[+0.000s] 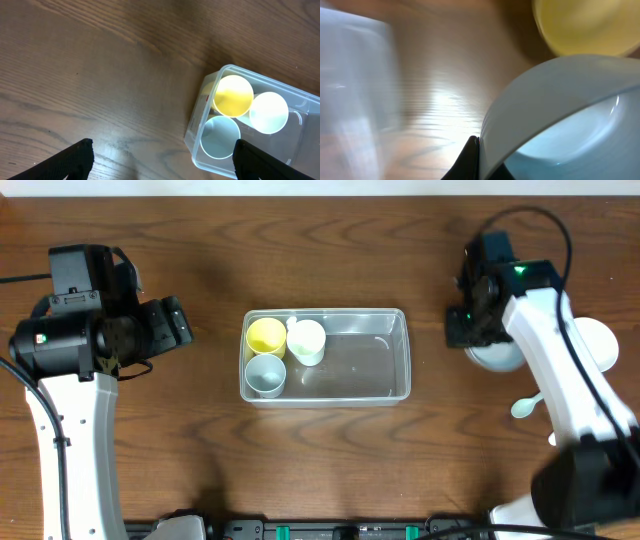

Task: Pack container
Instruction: 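Carry the light blue bowl into the container and lower it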

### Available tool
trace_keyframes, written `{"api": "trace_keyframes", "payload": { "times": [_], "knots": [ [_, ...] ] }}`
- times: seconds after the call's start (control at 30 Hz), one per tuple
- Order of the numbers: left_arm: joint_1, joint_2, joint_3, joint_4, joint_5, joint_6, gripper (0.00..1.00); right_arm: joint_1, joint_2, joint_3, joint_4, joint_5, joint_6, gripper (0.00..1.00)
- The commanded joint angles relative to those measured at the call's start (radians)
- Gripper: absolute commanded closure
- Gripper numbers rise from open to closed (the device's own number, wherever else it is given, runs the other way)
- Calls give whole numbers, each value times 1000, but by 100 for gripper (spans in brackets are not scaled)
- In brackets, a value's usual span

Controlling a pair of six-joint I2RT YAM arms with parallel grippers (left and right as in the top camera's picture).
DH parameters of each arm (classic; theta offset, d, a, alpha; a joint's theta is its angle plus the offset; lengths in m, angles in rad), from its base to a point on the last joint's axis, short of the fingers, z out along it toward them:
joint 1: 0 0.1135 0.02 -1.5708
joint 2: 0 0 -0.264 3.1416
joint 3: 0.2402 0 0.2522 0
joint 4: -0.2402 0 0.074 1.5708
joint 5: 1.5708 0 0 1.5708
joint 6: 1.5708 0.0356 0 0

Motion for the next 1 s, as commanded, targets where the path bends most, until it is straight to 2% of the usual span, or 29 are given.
{"api": "trace_keyframes", "payload": {
  "times": [0.0,0.17,0.33,0.63,0.97],
  "knots": [
    [5,6,-1,0,1,-9,11,114,-124,83,7,-69,-143,99],
    [5,6,-1,0,1,-10,11,300,-173,104,61,-65,-244,99],
    [5,6,-1,-1,1,-10,11,406,-104,94,122,-54,-239,99],
    [5,6,-1,0,1,-10,11,413,107,93,178,-65,-8,99],
    [5,6,-1,0,1,-10,11,426,241,93,172,-66,29,99]
  ]
}}
